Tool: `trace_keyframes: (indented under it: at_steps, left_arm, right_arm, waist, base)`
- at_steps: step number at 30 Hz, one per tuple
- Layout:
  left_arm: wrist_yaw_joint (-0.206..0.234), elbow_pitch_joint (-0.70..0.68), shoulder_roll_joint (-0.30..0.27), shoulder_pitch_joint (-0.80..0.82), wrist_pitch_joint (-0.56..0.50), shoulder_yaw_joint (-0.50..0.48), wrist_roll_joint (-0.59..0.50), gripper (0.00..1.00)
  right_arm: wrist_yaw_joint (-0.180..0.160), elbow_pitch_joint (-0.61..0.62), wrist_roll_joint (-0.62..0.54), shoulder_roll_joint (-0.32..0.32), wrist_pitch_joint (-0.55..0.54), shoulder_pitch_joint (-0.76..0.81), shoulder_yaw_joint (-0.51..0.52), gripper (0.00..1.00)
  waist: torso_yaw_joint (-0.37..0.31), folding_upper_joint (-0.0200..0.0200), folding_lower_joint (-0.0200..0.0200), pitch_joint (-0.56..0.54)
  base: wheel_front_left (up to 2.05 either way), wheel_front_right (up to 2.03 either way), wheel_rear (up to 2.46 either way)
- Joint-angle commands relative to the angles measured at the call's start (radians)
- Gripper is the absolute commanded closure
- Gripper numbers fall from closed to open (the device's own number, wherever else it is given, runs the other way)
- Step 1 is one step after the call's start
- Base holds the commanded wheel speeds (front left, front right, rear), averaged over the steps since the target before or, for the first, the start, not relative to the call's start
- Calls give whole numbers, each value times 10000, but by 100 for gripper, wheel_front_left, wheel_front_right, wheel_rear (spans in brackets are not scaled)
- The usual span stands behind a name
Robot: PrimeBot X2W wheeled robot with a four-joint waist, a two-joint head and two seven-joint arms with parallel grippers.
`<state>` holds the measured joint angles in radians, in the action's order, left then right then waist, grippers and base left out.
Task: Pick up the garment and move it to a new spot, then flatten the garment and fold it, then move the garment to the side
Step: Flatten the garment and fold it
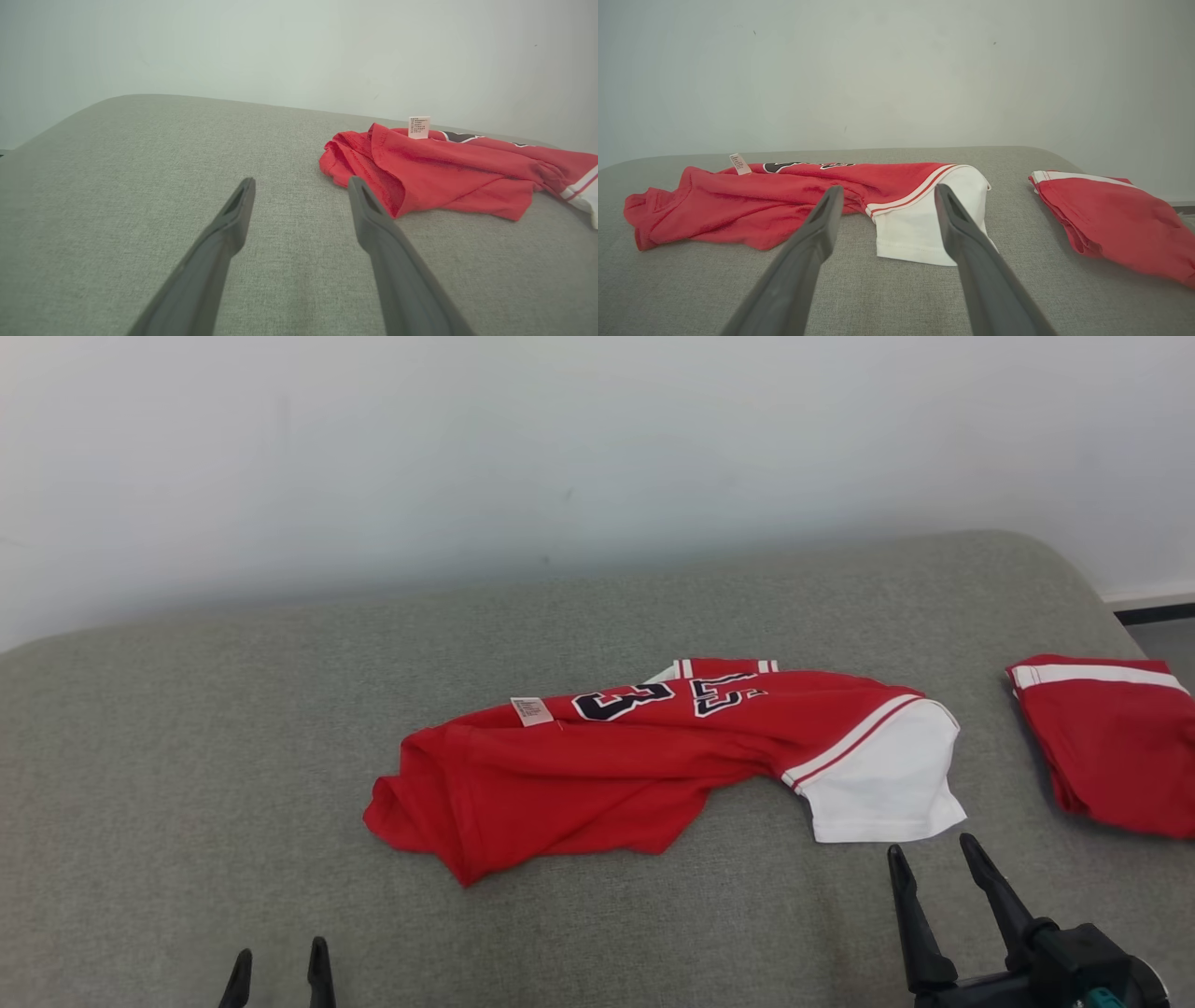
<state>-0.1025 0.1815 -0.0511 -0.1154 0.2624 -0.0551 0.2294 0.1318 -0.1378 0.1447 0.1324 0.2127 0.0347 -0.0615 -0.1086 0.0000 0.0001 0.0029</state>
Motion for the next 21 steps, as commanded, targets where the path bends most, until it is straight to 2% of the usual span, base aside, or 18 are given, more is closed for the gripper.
trace_keyframes:
  at_steps: [1,10,16,21]
  left_arm:
    - [26,145,14,220,31,16,-100,0]
    - [-1,2268,-76,2442,-130,475,-348,0]
    - [67,3688,-191,4395,-1079,464,-122,0]
    - [349,4576,-390,5616,-1809,245,93,0]
  right_arm:
    - [-27,-22,55,-11,71,-86,-50,0]
    - [-27,-240,187,-31,80,-398,-727,0]
    - [-27,-389,346,-50,135,-700,-1191,0]
    - [-27,-516,463,-99,217,-951,-1378,0]
  waist:
    - [-126,0,-1,77]
    - [-775,0,-1,352]
    - [-1411,0,-1,759]
    - [-2023,0,-1,1156]
  base:
    - [0,0,0]
    - [0,0,0]
    - [0,0,0]
    - [0,0,0]
